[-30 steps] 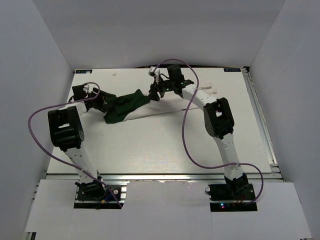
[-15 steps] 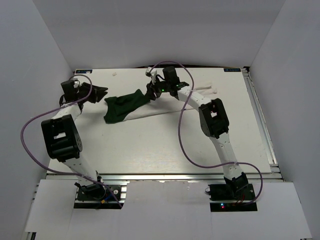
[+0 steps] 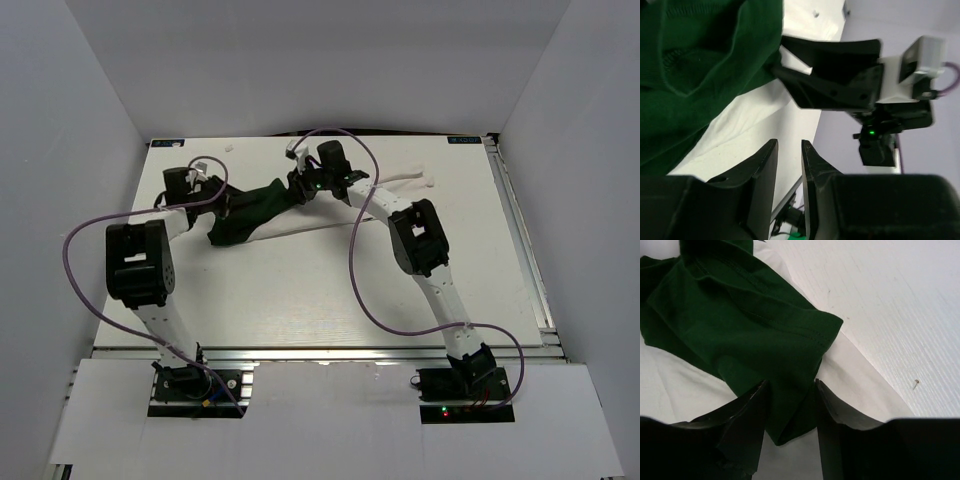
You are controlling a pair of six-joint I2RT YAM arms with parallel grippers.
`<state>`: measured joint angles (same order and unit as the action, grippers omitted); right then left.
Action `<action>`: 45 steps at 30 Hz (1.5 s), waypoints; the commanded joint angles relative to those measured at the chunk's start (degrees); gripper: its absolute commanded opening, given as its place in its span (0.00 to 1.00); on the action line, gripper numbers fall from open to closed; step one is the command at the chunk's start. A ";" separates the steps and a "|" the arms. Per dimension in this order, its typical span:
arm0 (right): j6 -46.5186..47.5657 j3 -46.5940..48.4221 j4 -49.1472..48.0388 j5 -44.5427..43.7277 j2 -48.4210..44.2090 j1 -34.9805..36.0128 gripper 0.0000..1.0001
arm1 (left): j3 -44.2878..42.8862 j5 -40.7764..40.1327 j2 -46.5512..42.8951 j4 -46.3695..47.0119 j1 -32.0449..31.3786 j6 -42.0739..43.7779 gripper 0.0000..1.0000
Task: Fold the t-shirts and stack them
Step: Fold the tshirt
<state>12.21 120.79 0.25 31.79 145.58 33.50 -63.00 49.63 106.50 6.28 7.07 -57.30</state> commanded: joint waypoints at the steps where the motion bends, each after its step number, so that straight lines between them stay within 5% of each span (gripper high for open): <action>1: -0.34 2.52 -2.18 -2.60 0.32 0.69 0.45 | -2.65 0.91 2.21 -1.27 -1.71 2.45 0.35; 14: 1.59 -3.01 -0.78 -0.77 -2.40 0.52 0.17 | -9.59 -6.91 10.48 -5.93 -2.33 5.53 0.34; 21: 2.29 -6.09 -0.34 -0.15 -4.07 0.17 0.11 | -11.18 -8.67 10.92 -6.02 -0.83 4.83 0.35; 28: 1.94 -6.36 1.68 -1.91 -4.16 0.08 0.17 | -10.21 -10.34 11.10 -7.67 0.05 4.65 0.35; 34: 2.12 -7.15 2.12 -2.17 -5.39 -0.62 0.35 | -8.28 -13.50 11.71 -10.23 1.63 5.53 0.34; 37: 0.98 -7.41 1.60 -0.94 -6.88 -1.50 0.36 | -8.54 -15.52 11.63 -11.73 2.94 5.53 0.34; 45: -4.46 -10.21 -1.74 5.73 -15.40 -4.40 0.41 | -14.95 -12.73 12.25 -11.14 3.56 3.43 0.48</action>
<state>11.22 111.96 1.63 33.23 138.50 30.61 -74.50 34.87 120.09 -6.44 10.66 -52.99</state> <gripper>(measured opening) 0.407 0.457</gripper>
